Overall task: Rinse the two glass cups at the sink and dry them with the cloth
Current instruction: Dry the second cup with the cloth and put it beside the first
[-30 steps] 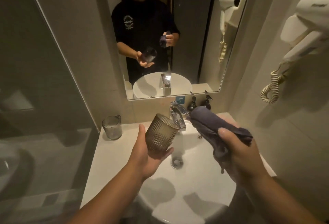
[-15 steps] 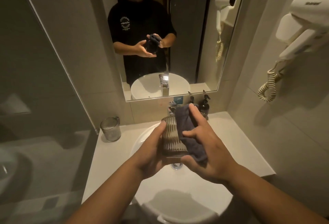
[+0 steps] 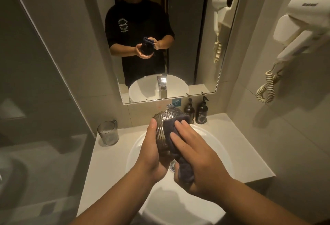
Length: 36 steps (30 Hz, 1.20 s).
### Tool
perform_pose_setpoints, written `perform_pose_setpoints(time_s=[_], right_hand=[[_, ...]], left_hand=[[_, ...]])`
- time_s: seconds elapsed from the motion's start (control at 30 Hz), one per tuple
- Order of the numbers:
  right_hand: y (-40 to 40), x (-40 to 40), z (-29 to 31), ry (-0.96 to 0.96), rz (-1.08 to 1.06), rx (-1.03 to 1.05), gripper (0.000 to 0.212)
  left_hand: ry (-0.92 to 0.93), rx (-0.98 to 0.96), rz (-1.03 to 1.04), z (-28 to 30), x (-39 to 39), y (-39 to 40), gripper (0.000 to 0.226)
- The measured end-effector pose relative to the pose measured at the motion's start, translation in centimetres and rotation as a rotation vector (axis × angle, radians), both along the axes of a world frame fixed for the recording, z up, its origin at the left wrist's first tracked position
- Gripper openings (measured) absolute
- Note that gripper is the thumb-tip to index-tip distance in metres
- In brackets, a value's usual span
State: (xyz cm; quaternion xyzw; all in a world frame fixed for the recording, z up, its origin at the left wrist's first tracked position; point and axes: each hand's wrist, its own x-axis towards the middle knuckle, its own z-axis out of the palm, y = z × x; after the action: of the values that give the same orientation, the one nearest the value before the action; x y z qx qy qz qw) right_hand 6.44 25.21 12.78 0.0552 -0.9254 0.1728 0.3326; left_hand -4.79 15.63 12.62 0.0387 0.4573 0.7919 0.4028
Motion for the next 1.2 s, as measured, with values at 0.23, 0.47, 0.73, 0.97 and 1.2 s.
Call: perform_pose_setpoints(time_s=[0.23, 0.47, 0.73, 0.97, 1.2], right_hand=[[-0.2, 0.3, -0.2, 0.008, -0.02, -0.089, 0.072], [1.7, -1.6, 2.8, -0.165, -0.057, -0.595, 0.073], [1.9, -1.8, 2.1, -0.073, -0.092, -0.145, 0.07], [1.7, -1.2, 1.9, -0.13, 0.031, -0.535, 0.067], [1.6, -0.7, 1.3, -0.066, -0.031, -0.53, 0.069]], left_hand=[[-0.04, 0.048, -0.041, 0.2, -0.6, 0.2, 0.069], [-0.068, 0.102, -0.184, 0.4, -0.9, 0.6, 0.072], [0.224, -0.098, -0.122, 1.9, -1.2, 0.9, 0.057], [0.067, 0.061, -0.066, 2.3, -1.3, 0.8, 0.069], [0.104, 0.017, -0.072, 2.7, -1.1, 1.7, 0.063]])
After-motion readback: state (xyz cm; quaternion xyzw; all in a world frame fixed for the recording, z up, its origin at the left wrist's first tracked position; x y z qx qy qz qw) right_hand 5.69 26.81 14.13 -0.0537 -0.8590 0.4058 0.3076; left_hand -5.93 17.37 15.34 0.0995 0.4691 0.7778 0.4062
